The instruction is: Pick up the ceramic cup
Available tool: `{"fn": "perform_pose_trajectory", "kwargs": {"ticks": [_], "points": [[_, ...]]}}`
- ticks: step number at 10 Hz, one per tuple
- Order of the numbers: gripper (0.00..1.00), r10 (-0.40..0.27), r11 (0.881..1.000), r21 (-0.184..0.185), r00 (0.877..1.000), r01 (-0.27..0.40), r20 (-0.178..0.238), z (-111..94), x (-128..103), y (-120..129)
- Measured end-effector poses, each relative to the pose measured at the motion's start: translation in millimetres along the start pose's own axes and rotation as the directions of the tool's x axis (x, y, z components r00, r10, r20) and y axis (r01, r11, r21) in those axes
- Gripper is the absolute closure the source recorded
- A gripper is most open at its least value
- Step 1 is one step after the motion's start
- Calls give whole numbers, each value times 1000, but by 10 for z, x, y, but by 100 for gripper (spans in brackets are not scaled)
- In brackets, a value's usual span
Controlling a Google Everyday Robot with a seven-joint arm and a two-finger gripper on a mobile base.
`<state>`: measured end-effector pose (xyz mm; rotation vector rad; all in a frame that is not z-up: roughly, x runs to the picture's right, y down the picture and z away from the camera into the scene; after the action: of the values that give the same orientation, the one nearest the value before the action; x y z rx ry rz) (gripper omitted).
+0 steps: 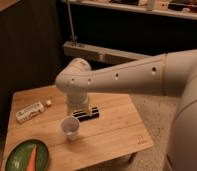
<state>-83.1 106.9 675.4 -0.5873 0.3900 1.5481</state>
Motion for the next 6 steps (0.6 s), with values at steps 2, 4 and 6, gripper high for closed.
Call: {"fn": "perform_pose_trajectory", "kwargs": {"ticks": [2,4,6], "points": [[35,-15,999,-47,999,14,-29,70,24,-19],[35,-39,997,-61,998,36,-53,131,32,-14],[35,-46,997,-65,996,41,-70,173,35,-28]]}}
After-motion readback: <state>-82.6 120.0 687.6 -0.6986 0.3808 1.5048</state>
